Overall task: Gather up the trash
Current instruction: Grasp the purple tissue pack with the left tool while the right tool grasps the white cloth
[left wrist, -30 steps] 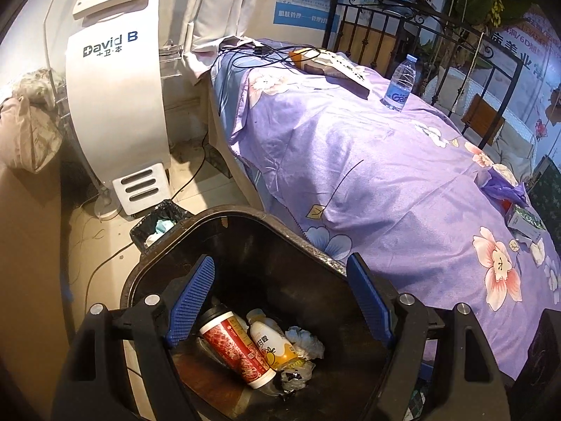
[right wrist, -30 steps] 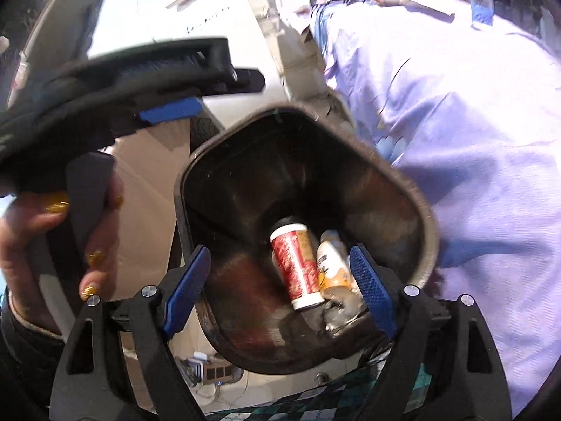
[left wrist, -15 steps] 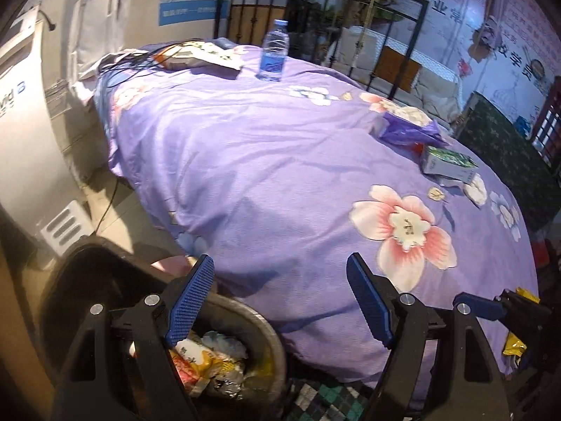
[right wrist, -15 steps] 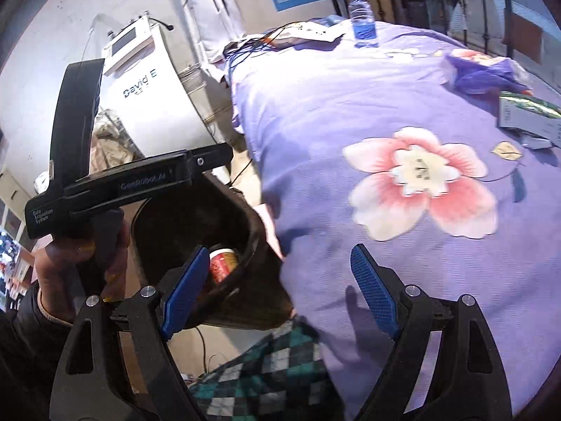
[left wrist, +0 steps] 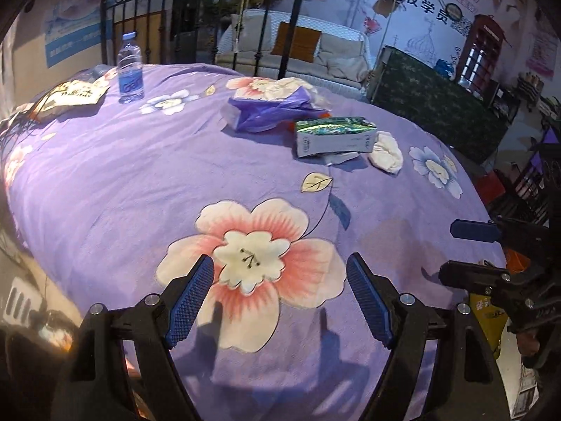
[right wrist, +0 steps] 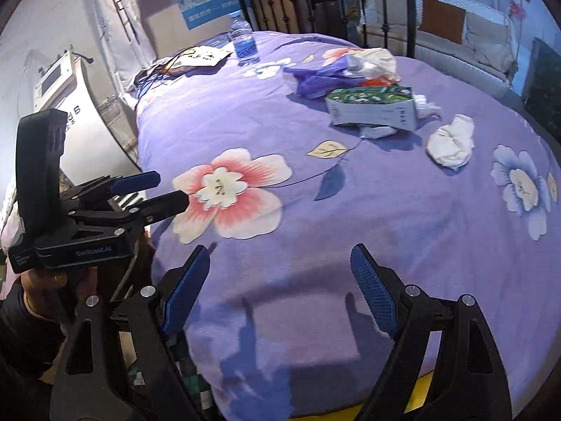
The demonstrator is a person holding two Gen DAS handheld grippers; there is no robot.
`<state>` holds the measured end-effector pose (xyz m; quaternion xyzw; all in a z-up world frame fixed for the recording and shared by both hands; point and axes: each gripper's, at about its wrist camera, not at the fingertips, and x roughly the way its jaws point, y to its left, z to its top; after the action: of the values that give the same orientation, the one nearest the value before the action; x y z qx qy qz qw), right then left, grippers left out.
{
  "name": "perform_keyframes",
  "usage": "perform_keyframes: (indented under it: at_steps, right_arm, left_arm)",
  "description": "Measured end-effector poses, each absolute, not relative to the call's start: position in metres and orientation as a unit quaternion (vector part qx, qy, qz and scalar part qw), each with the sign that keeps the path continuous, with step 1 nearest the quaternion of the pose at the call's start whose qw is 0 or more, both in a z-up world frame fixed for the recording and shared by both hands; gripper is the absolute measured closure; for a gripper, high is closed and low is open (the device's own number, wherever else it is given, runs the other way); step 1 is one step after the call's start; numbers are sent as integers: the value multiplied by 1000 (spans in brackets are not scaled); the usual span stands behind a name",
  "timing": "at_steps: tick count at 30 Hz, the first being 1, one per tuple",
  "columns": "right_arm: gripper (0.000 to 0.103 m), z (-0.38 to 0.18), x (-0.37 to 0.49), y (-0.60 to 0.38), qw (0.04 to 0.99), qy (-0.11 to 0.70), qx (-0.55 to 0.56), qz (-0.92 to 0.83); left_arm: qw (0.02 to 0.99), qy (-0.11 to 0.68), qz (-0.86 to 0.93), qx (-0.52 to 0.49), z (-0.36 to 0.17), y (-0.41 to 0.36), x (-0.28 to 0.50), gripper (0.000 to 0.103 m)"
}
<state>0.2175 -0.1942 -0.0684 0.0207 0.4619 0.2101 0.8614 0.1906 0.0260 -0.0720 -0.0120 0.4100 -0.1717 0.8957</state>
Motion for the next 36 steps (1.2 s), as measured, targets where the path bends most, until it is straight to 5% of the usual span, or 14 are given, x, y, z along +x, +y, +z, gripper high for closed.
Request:
perform_keyframes:
  at_steps: [24,30,33,36]
  right_arm:
    - [29,-130,404,-321,855,506,105,36]
    - [57,-149,423,-321,849,518,105,19]
    - [85,-142,421,-326,855,507,107,31]
    - [89,-135,414,-332,861,496,106,29]
  left_arm:
    - [908,354,-148,166,-90,-15,379,27]
    - [898,349,-159,216,-105,-30,393,27]
    - [897,337,-161,238,-104,-33,397,27]
    - [894,340,-156,246,-106,-37,408,27]
